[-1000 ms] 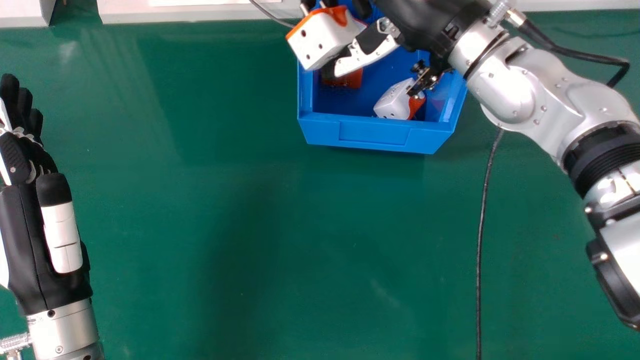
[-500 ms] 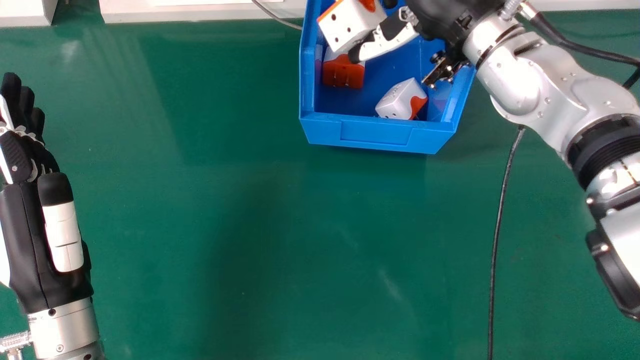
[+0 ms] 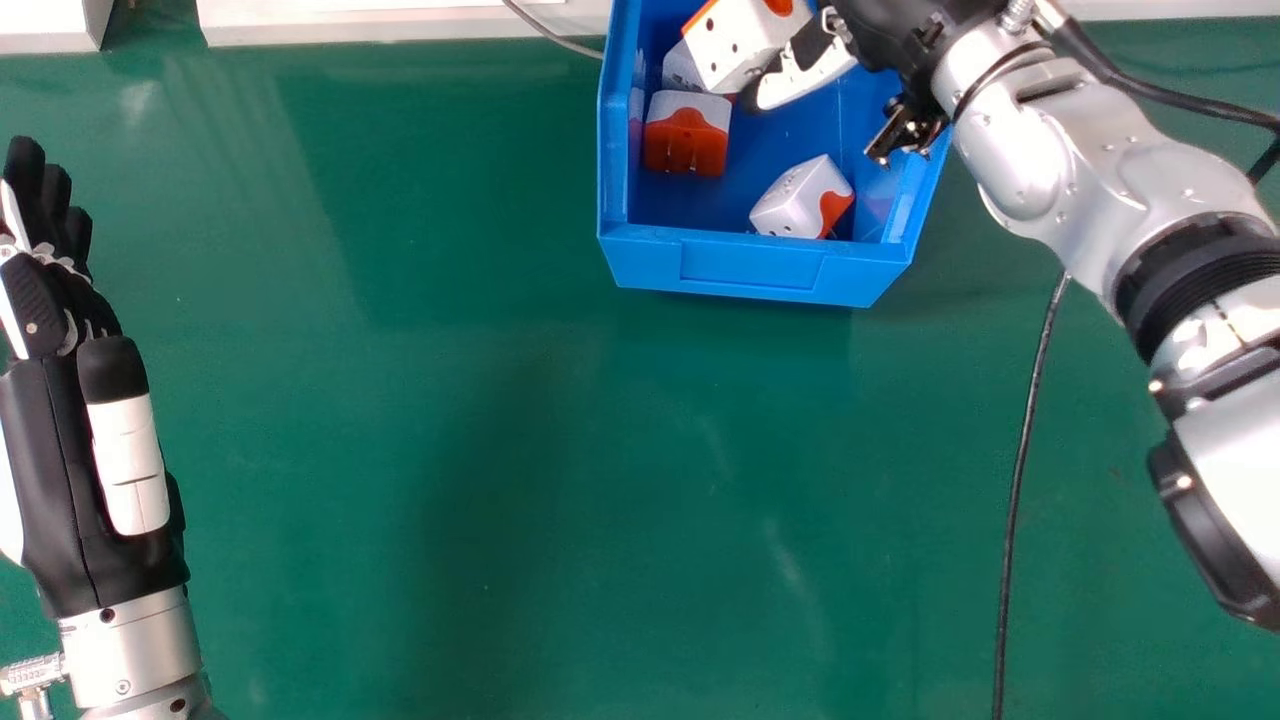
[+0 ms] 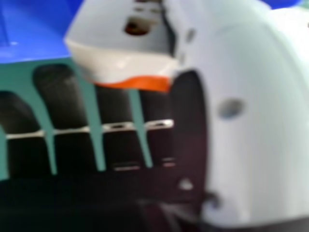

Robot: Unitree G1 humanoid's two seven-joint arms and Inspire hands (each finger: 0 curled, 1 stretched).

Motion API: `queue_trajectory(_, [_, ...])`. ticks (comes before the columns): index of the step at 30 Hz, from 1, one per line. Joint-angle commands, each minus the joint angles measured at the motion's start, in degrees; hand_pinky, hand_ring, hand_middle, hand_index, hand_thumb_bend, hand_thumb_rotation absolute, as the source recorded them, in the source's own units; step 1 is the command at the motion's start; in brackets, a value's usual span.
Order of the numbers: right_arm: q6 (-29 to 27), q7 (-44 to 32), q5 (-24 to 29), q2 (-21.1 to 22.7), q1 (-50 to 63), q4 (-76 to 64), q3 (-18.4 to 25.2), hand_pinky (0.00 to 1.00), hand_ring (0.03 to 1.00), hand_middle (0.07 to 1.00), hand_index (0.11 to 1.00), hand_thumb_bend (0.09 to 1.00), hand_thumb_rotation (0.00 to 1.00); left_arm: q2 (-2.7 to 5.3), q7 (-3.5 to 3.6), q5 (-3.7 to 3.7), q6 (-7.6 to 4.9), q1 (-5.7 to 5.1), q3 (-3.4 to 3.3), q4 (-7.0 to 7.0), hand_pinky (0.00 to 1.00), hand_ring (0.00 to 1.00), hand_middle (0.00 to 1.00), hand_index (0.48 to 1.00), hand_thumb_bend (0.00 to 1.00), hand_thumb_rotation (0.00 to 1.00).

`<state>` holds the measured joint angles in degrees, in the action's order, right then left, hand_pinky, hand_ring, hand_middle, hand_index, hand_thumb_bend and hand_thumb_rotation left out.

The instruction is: Pick all objects and put in blue box

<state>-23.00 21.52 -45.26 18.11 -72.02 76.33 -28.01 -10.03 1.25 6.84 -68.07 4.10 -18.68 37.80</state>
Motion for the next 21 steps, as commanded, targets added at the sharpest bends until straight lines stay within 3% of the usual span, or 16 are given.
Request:
queue_trajectory(1, [1.57, -0.21, 1.24, -0.17, -3.98, 0.02, 0.7, 0.24, 0.319, 0.458, 0.505, 0.528, 0.0, -0.51, 0.1, -0.05, -0.55, 0.11, -0.2, -0.73, 1.0, 1.0, 1.0, 0.936, 0.78, 1.0])
queue_trajectory(7, [5.69, -0.9, 1.18, -1.67, -5.59, 1.1, 0.74, 0.27, 0.339, 0.452, 0.512, 0.527, 0.0, -0.58, 0.08, 0.08, -0.52, 0.55, -0.31, -0.04, 1.0, 1.0, 1.0, 0.936, 0.78, 1.0])
queue_trajectory(14, [9.5, 1.46, -0.79, -3.89, -5.95, 2.05, -1.18, 0.29, 0.357, 0.451, 0.515, 0.527, 0.0, -0.66, 0.22, -0.09, -0.98, 1.73, -0.23, 2.11, 1.0, 1.0, 1.0, 0.936, 0.78, 1.0])
queue_trajectory(21, [12.84, 2.08, -4.08, -6.08, -5.44, 2.89, -5.06, 0.3, 0.361, 0.46, 0.527, 0.521, 0.0, -0.57, 0.27, -0.21, -1.1, 1.95, 0.01, 1.88, 1.0, 1.0, 1.0, 0.934, 0.78, 1.0])
